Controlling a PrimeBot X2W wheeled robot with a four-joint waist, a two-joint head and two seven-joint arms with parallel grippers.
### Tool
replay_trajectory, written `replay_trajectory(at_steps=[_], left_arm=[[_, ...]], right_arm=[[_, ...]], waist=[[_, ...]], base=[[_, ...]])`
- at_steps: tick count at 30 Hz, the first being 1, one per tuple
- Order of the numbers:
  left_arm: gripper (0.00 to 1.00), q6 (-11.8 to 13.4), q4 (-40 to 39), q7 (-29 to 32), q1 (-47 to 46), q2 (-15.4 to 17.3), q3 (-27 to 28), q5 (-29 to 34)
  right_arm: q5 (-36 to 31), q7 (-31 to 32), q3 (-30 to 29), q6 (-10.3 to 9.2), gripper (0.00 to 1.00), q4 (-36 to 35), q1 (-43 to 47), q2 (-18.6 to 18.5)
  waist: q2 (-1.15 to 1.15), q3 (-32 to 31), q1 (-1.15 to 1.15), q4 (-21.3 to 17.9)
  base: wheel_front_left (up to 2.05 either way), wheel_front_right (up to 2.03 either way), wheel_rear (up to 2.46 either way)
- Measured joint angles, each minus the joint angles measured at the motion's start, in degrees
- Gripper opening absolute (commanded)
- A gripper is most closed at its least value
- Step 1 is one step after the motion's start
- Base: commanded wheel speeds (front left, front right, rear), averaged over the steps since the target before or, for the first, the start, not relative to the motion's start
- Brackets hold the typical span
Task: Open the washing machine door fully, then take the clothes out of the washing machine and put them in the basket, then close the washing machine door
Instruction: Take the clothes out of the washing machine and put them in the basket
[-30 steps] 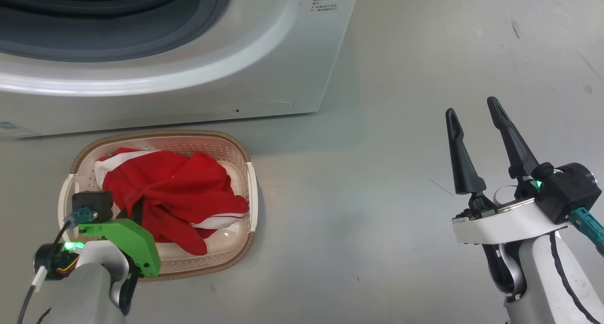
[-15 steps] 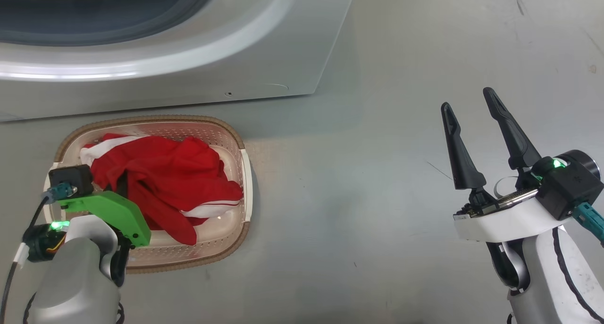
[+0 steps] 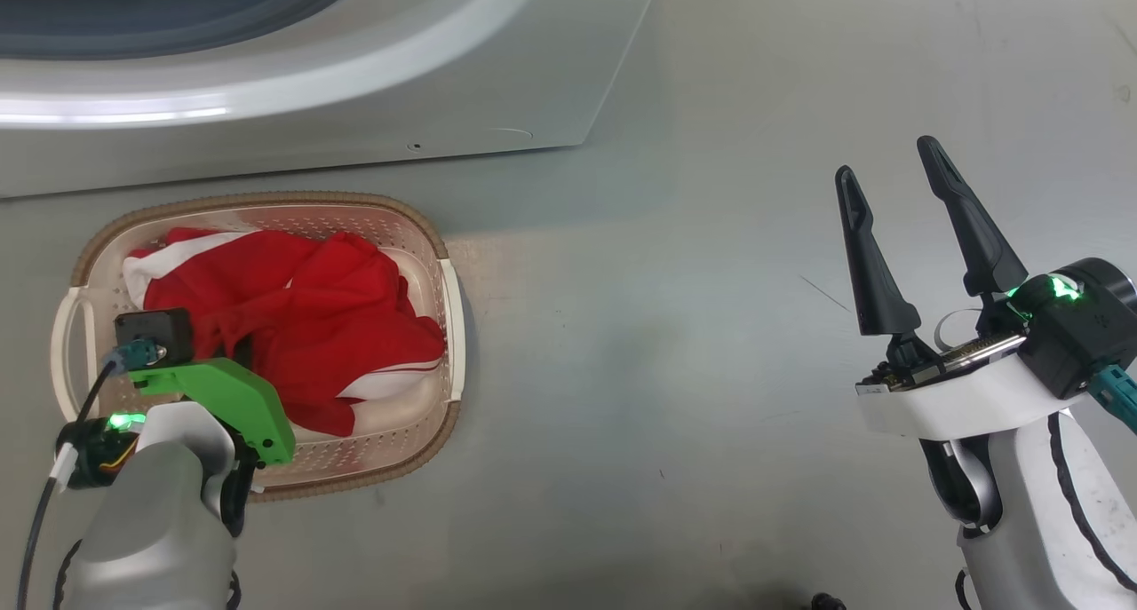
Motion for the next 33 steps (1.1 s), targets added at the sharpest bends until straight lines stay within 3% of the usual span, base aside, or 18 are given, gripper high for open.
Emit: replay_trajectory(at_steps=[10,11,12,25,33], left_arm=[[0.00,0.0,3.3,-1.4,-2.6,-0.3,-0.2,0.0],[0.31,0.0,3.6,-1.9,-2.7,-0.3,-0.2,0.0],[1.00,0.0,3.8,-2.3,-2.7,-0.4,-0.2,0.0],[1.00,-0.6,6.6,-6.7,-2.8,-0.8,-1.1,0.0],[1.00,-1.6,5.6,-8.9,-2.7,-2.0,-4.7,1.8]], right_arm=[[-0.7,0.0,-0.3,-0.01,1.00,-0.1,-0.3,-0.5],[-0.7,0.0,-0.3,-0.01,1.00,-0.1,-0.3,-0.5],[-0.7,0.0,-0.3,-0.01,1.00,0.0,-0.3,-0.5],[-0.7,0.0,-0.3,-0.01,1.00,1.6,-1.3,0.7],[-0.6,0.0,-0.8,-0.01,1.00,3.0,-1.3,1.3]], waist=[[0.00,1.8,0.00,0.1],[0.00,1.8,0.00,0.2],[0.00,1.8,0.00,0.2],[0.00,-1.4,0.00,1.1],[0.00,-5.5,0.00,2.1]], base=[[0.00,0.00,0.00],[0.00,0.00,0.00],[0.00,0.00,0.00],[0.00,0.00,0.00],[0.00,0.00,0.00]])
